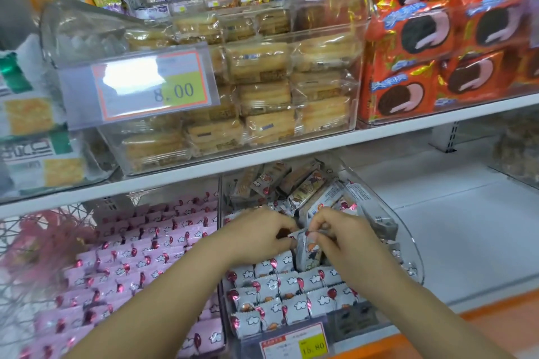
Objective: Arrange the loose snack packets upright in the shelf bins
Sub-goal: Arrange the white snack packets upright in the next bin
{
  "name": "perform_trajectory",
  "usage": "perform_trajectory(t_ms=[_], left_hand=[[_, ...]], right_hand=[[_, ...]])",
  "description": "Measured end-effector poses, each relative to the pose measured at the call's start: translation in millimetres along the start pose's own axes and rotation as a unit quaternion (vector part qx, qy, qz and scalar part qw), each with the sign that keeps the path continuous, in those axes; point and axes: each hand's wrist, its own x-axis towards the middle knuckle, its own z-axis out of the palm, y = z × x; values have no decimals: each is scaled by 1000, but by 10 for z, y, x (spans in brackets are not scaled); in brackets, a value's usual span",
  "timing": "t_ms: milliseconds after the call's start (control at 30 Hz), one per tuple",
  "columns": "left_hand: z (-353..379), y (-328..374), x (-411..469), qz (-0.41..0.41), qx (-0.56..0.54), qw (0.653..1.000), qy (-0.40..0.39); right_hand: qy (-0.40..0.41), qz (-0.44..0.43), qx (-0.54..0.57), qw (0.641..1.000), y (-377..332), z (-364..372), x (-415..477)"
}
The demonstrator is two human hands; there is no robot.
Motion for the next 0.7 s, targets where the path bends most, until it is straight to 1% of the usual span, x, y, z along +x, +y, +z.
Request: perform_trajectory(t_ms=[67, 167, 233, 300, 367, 400, 467, 533, 600, 700], left_hand=[[51, -25, 5, 4, -15, 1000, -26], [110, -41, 1, 11, -22, 999, -33], [108, -28, -7, 9, -8, 999, -47], [91, -16, -11, 5, 7, 998, -66], [83, -7, -23, -2, 6, 997, -72], [82, 7, -31, -5, -1, 998, -62], [94, 58, -45, -15, -1, 999, -31], [115, 106, -53, -20, 11, 1000, -17], [110, 141, -63, -19, 21, 999, -26], [57, 167, -96, -30, 67, 995, -60]], right_hand=[[-61, -4, -44, 997, 6, 29, -1], [-149, -13, -94, 984, 22, 58, -12], [-167, -15, -92, 981, 26, 52, -21], [-169, -13, -74, 983, 0, 10, -37], [-132, -5, -37, 990, -51, -86, -64], [-95, -1, -11, 995, -74, -154, -76], [4, -20, 17, 1000, -79, -295, -88], [81, -38, -3, 996, 6, -394, -81], [95, -34, -54, 993, 123, -431, -65], [73, -53, -117, 989, 297, -410, -77]])
